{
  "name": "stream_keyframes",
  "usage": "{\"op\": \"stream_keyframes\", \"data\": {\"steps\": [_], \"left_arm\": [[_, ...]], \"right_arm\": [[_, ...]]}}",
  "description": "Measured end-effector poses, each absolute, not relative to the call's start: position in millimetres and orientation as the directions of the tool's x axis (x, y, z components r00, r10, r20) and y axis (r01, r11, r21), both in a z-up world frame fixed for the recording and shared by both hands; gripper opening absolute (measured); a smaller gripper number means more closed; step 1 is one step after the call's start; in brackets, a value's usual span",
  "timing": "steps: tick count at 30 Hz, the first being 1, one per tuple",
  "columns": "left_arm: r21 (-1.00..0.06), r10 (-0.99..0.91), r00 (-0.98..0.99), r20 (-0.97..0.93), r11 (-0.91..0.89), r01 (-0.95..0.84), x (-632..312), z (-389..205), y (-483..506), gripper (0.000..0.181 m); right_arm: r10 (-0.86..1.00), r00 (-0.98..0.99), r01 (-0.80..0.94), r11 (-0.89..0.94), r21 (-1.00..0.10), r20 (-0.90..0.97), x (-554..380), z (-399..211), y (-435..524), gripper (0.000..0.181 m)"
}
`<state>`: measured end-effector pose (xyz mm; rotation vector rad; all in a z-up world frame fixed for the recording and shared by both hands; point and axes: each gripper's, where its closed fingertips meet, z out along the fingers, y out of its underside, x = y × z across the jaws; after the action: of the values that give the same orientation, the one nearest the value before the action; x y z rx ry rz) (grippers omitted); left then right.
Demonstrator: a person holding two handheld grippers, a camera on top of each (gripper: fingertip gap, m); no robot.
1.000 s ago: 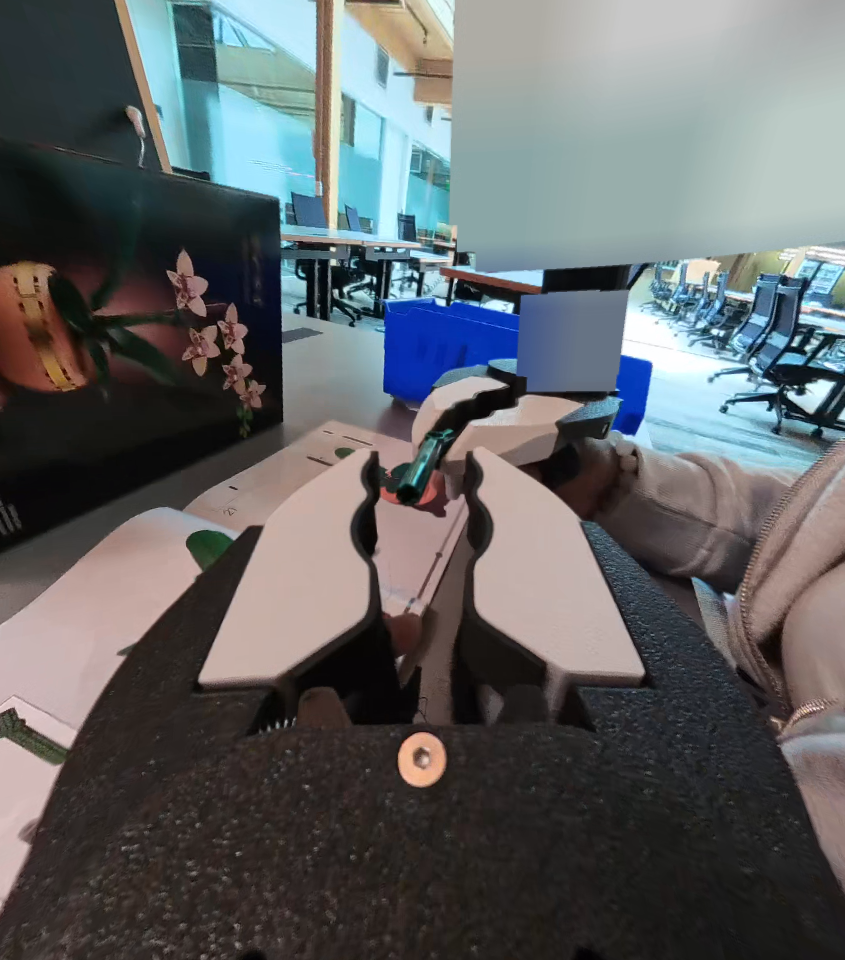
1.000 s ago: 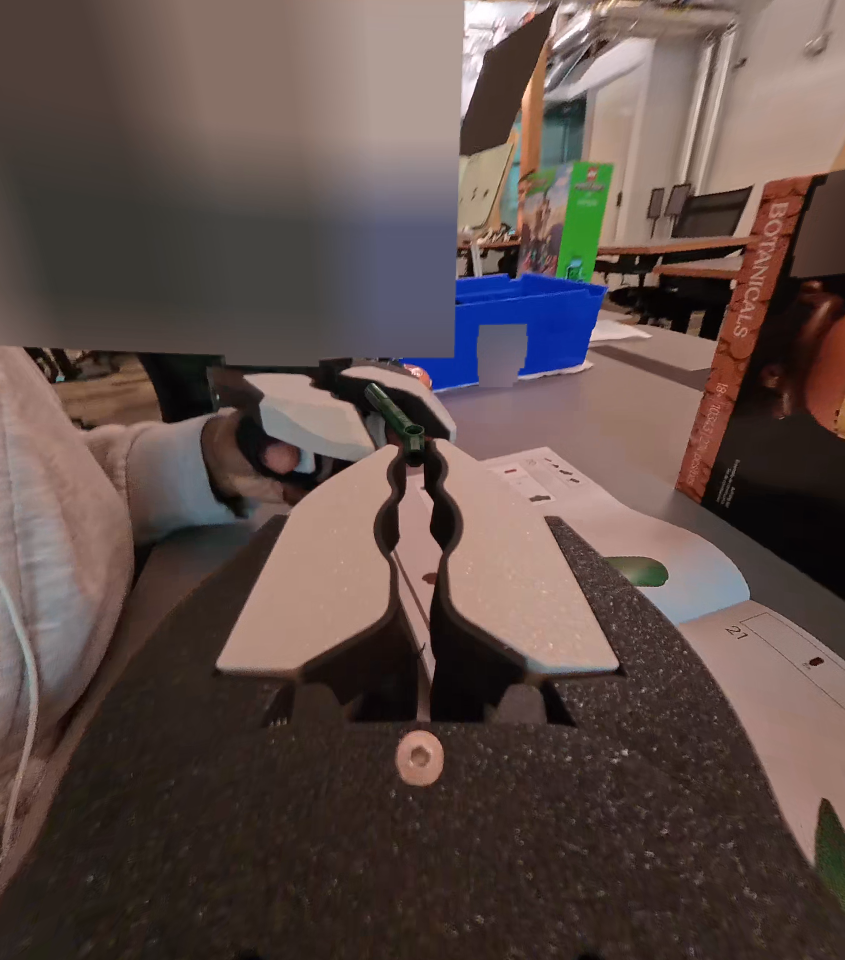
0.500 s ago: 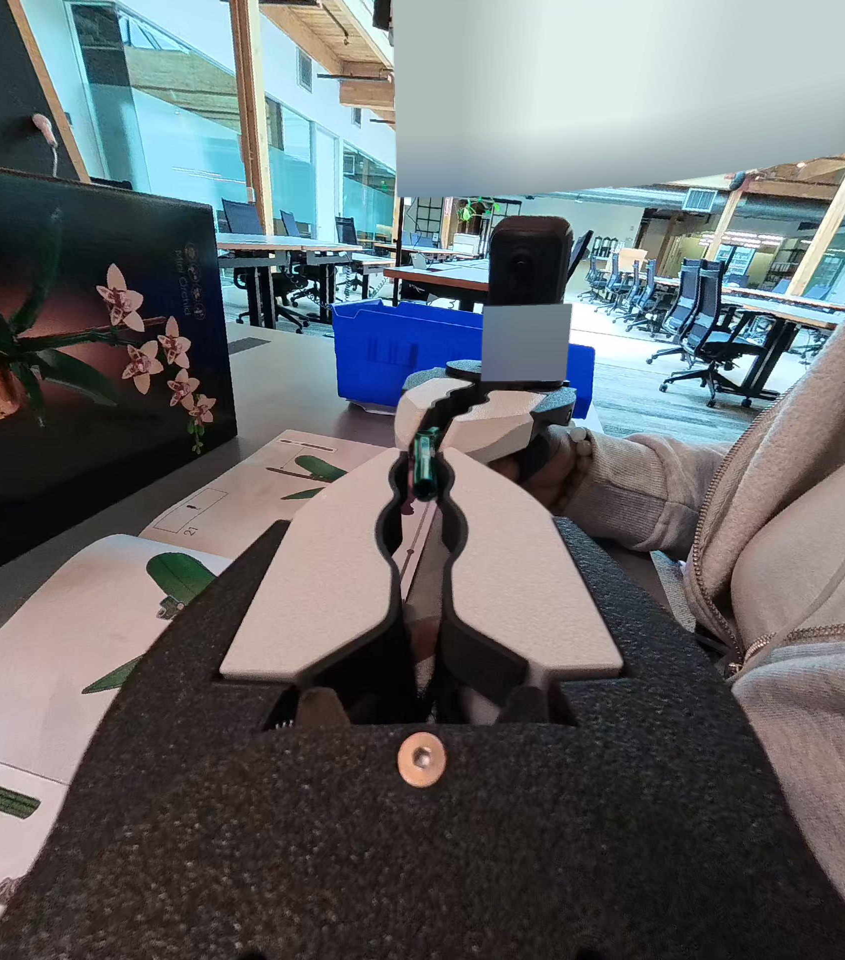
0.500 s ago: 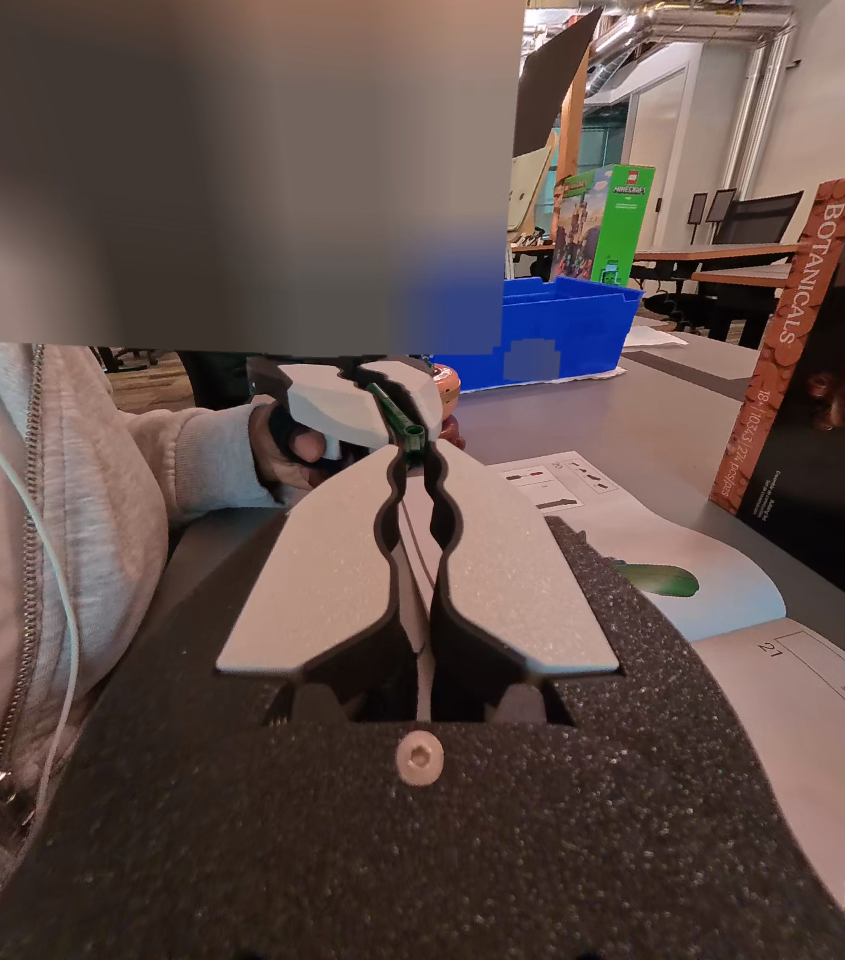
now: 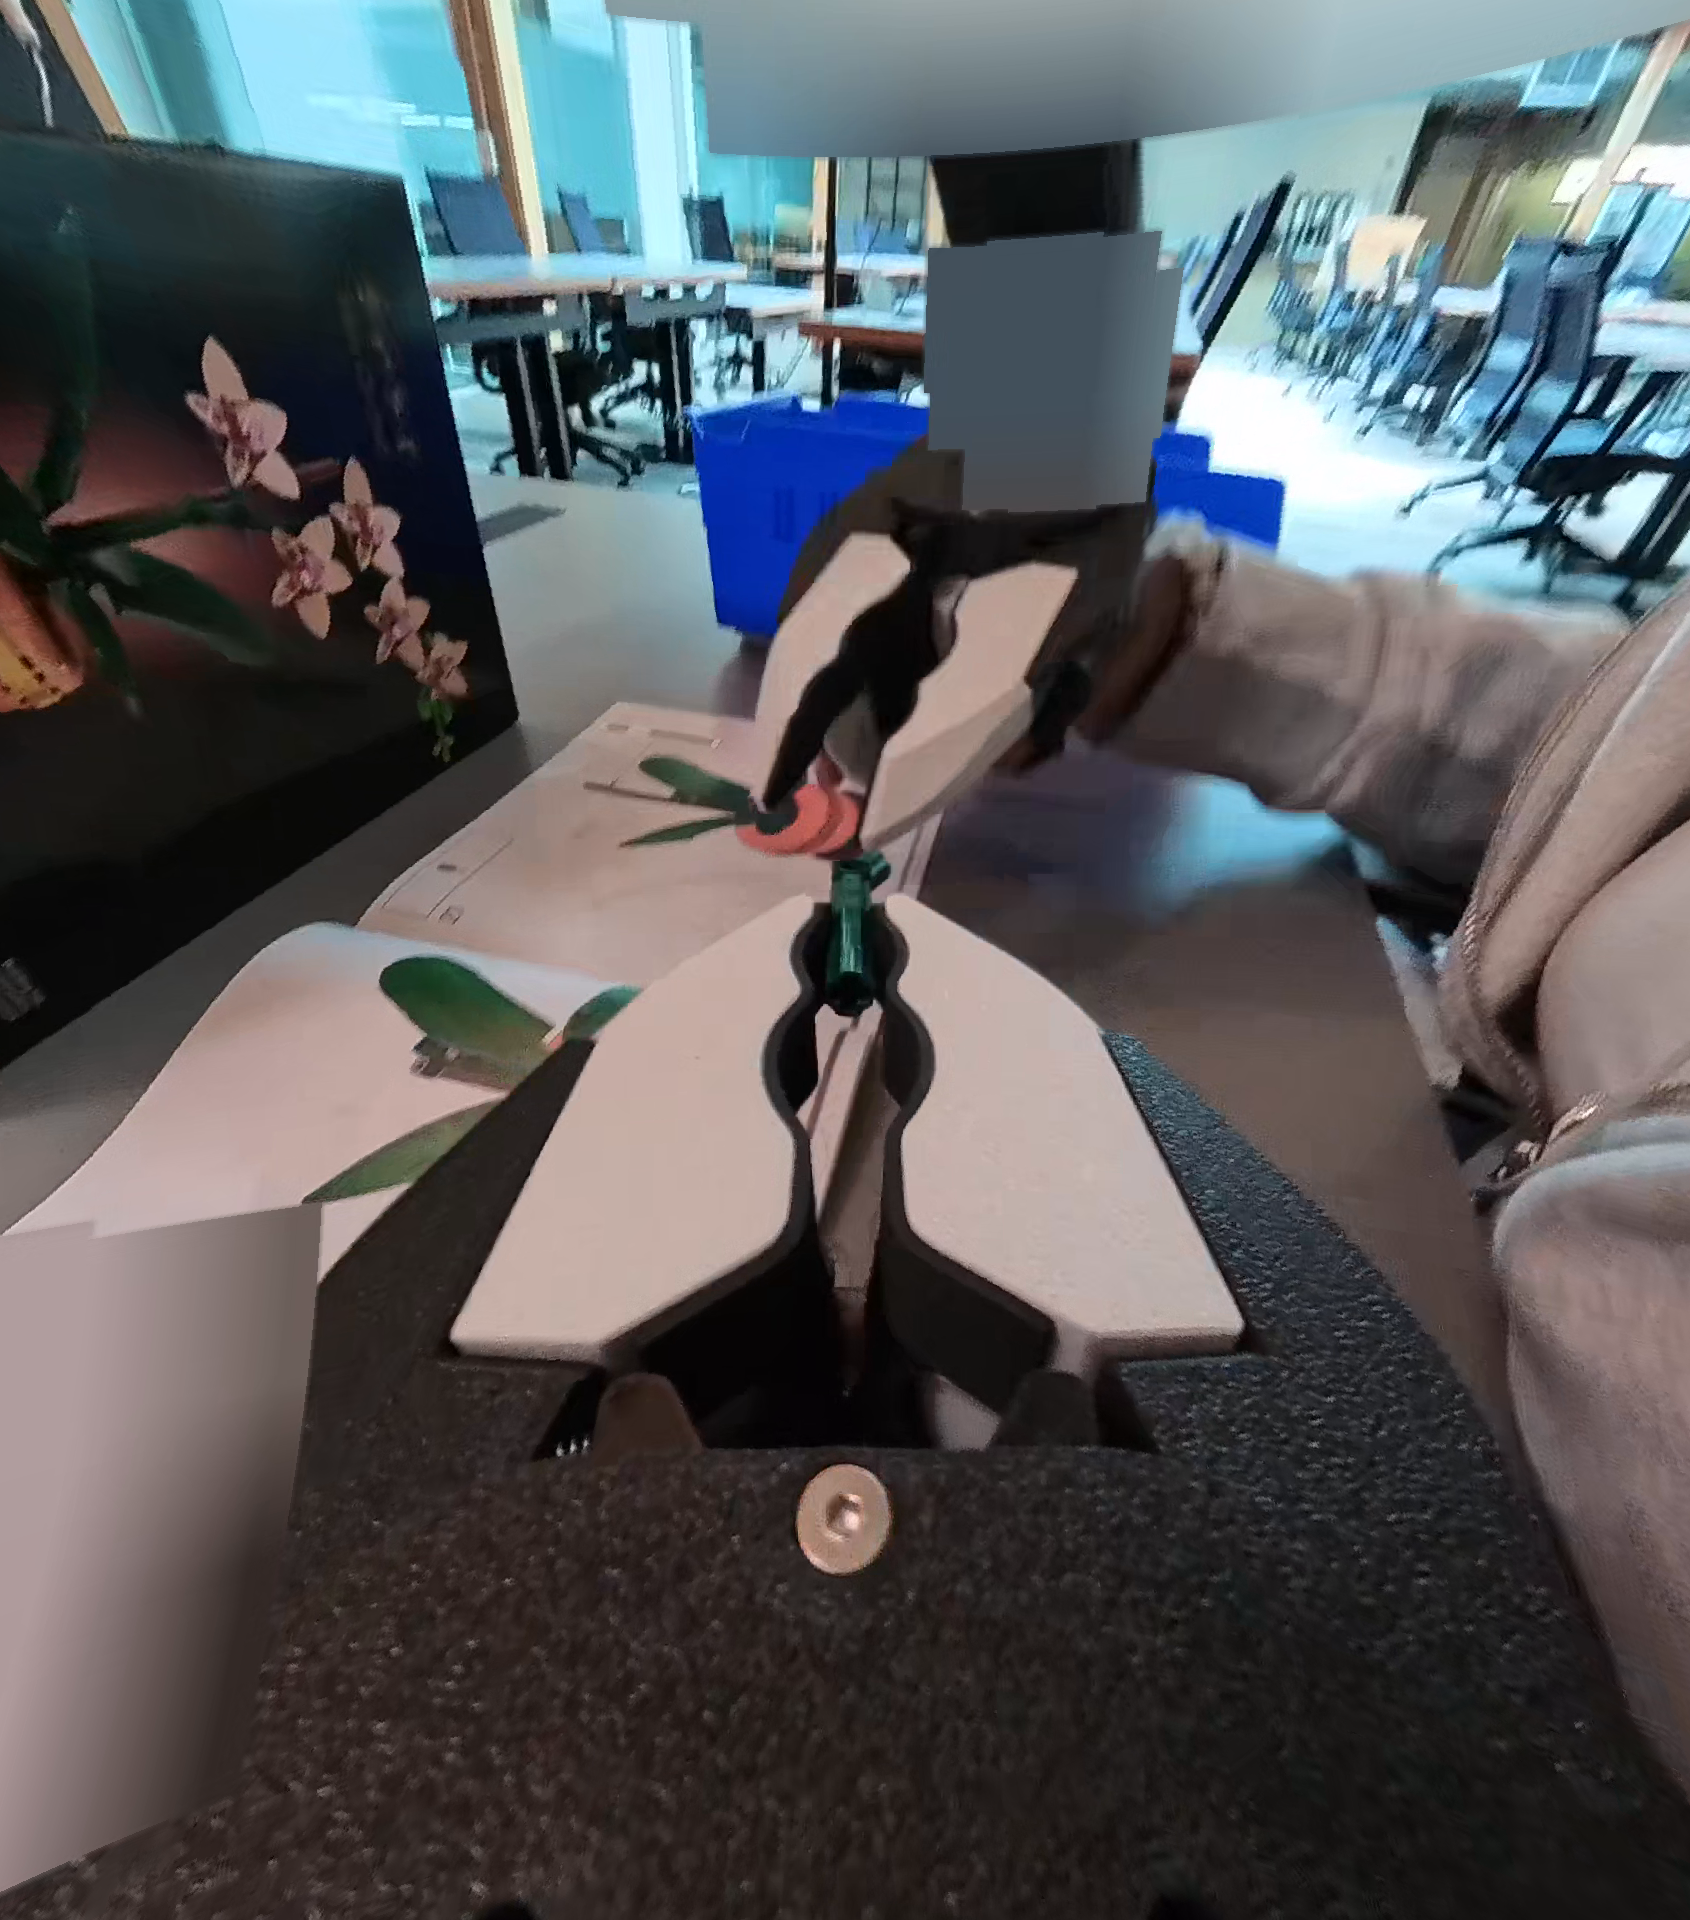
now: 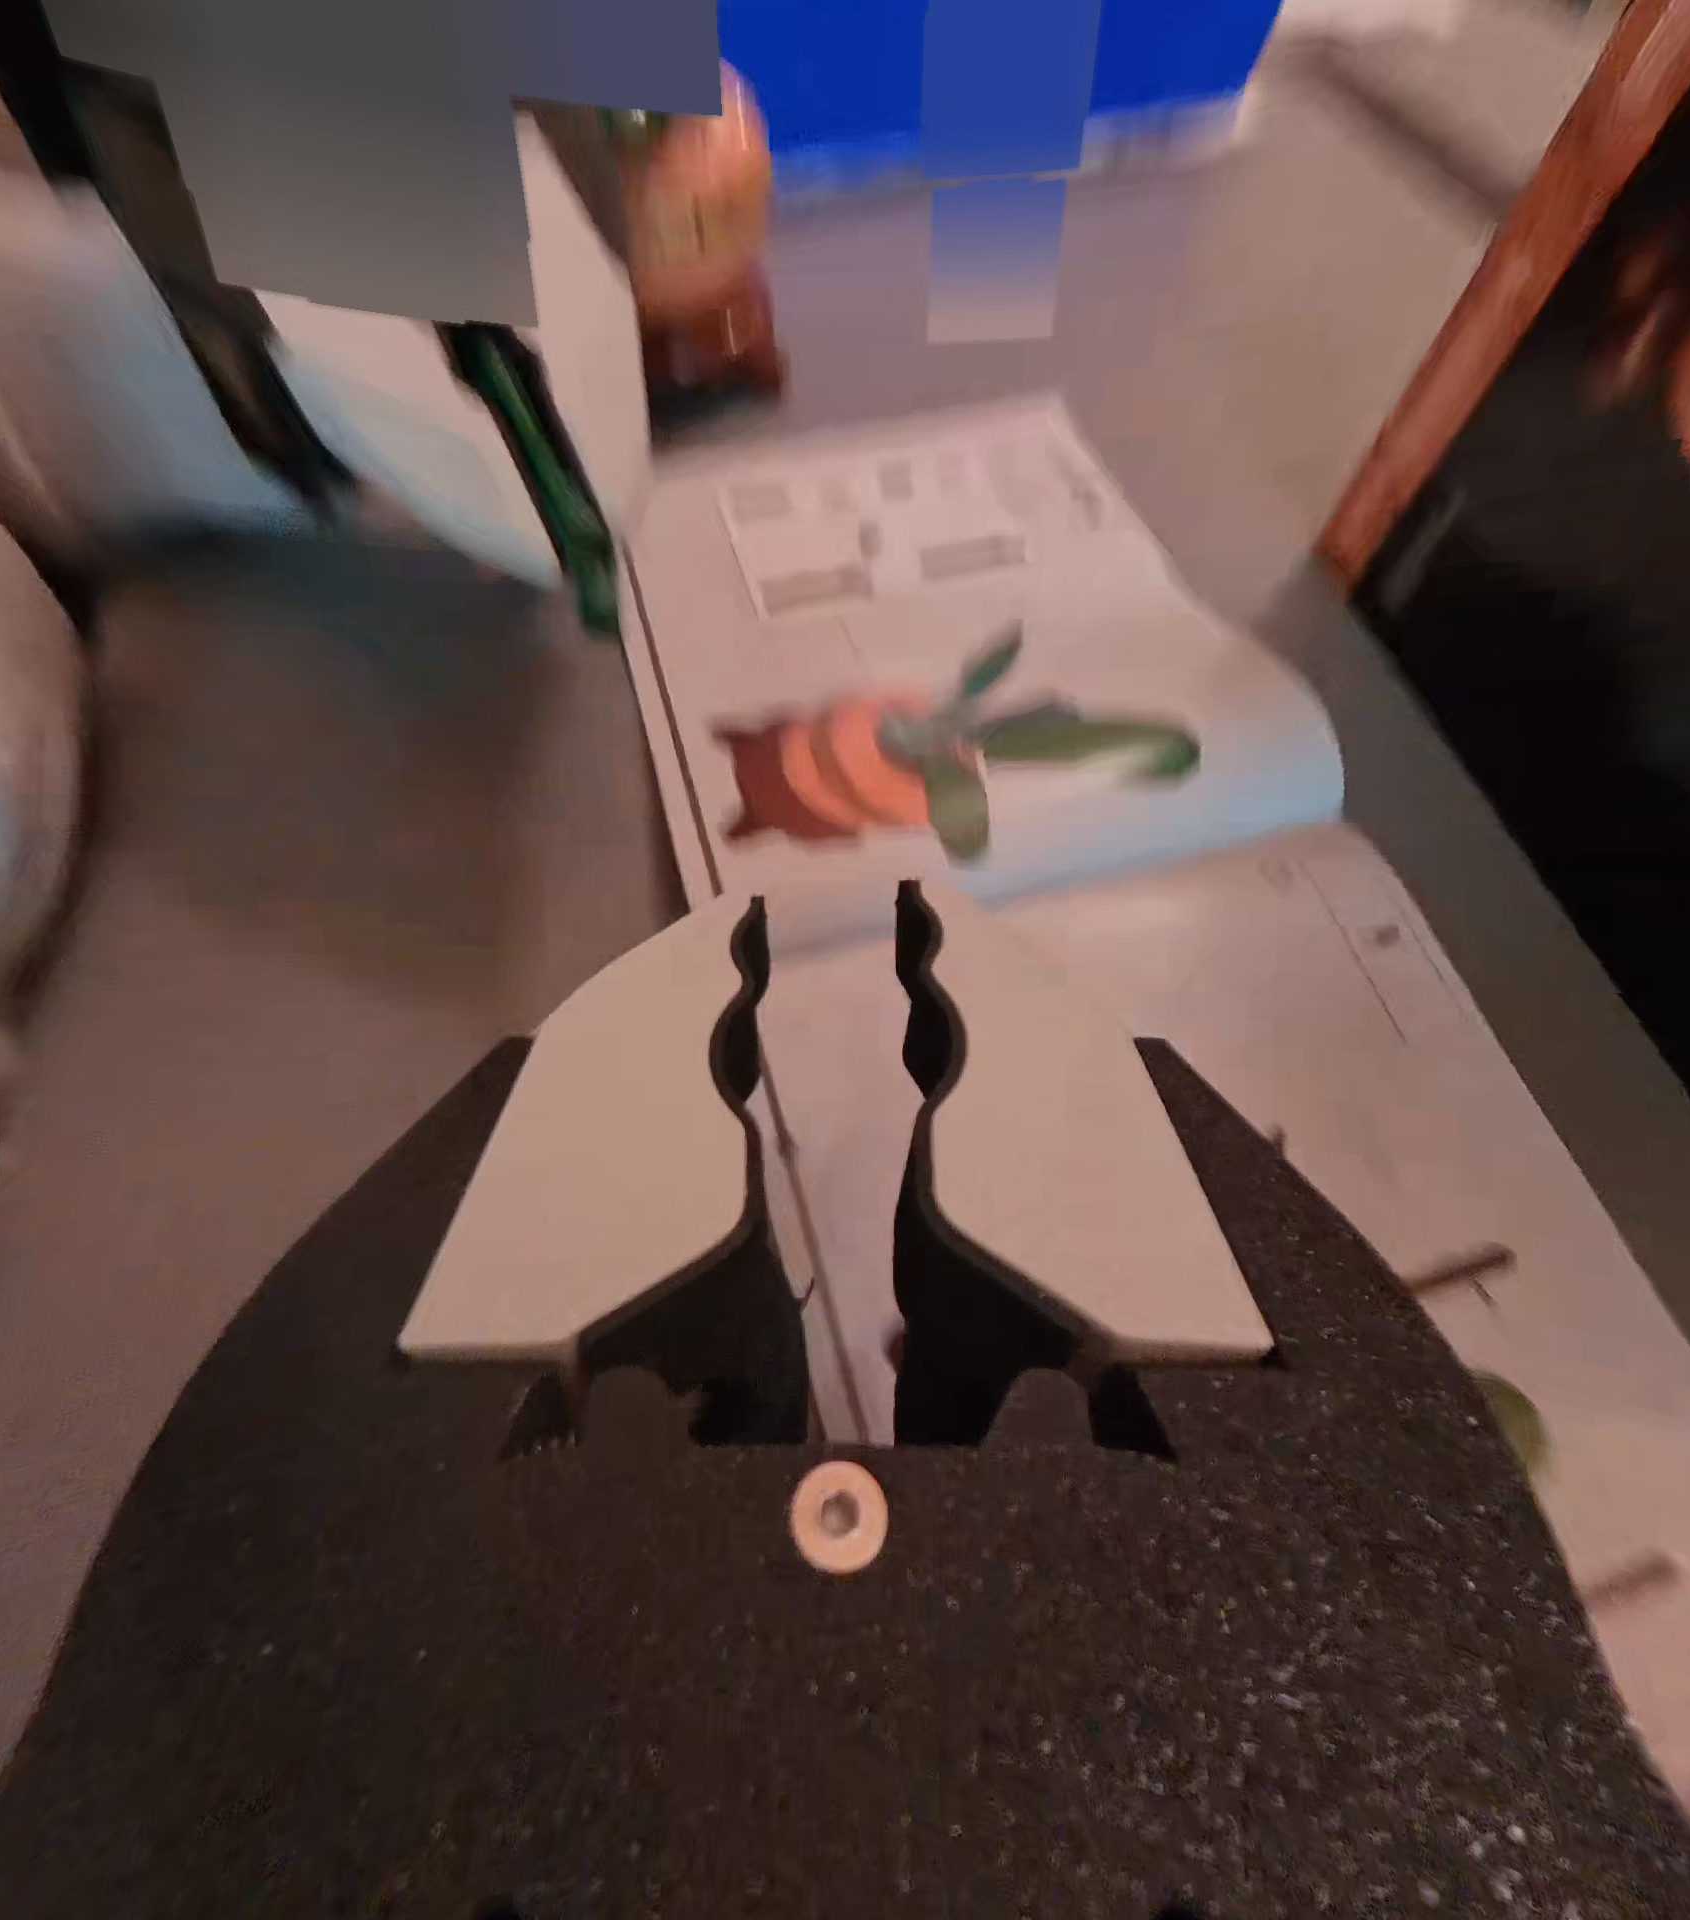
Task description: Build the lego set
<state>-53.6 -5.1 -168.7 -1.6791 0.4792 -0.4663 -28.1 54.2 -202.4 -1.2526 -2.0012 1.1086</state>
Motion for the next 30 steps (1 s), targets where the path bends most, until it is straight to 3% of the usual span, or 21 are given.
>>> {"op": "stream_keyframes", "data": {"steps": [3, 5, 12, 15, 20, 25, 30], "left_arm": [[-0.987, -0.565, 0.824, 0.036, -0.147, -0.058, -53.0, -170.3, -5.7, 0.006], [-0.988, -0.575, 0.817, 0.05, -0.146, -0.042, -50.3, -169.7, -5.4, 0.006], [-0.988, -0.579, 0.812, 0.074, -0.155, -0.021, -51.0, -171.9, -7.5, 0.006], [-0.987, -0.577, 0.813, 0.073, -0.16, -0.025, -51.2, -172.7, -6.6, 0.006], [-0.969, -0.489, 0.87, 0.056, -0.237, -0.071, -62.4, -185.7, 2.4, 0.006], [-0.916, -0.485, 0.871, -0.081, -0.307, -0.257, -58.3, -202.9, 3.2, 0.006], [-0.87, -0.477, 0.851, -0.22, -0.298, -0.392, -58.9, -211.4, 2.1, 0.006]], "right_arm": [[0.869, -0.493, 0.615, 0.387, -0.687, 0.048, -20.3, -224.1, 72.7, 0.01], [0.843, -0.533, 0.608, 0.446, -0.656, 0.08, -25.8, -229.5, 78.8, 0.01], [0.781, -0.621, 0.553, 0.492, -0.672, 0.061, -38.0, -254.2, 79.2, 0.015], [0.767, -0.641, 0.515, 0.463, -0.721, 0.034, -40.0, -255.3, 74.3, 0.007], [0.742, -0.647, 0.409, 0.533, -0.741, 0.176, -45.7, -224.4, 66.7, 0.007], [0.652, -0.734, 0.394, 0.638, -0.662, 0.191, -42.6, -181.2, 24.4, 0.007], [0.678, -0.721, 0.503, 0.653, -0.566, 0.142, -46.2, -195.6, 16.2, 0.007]]}}
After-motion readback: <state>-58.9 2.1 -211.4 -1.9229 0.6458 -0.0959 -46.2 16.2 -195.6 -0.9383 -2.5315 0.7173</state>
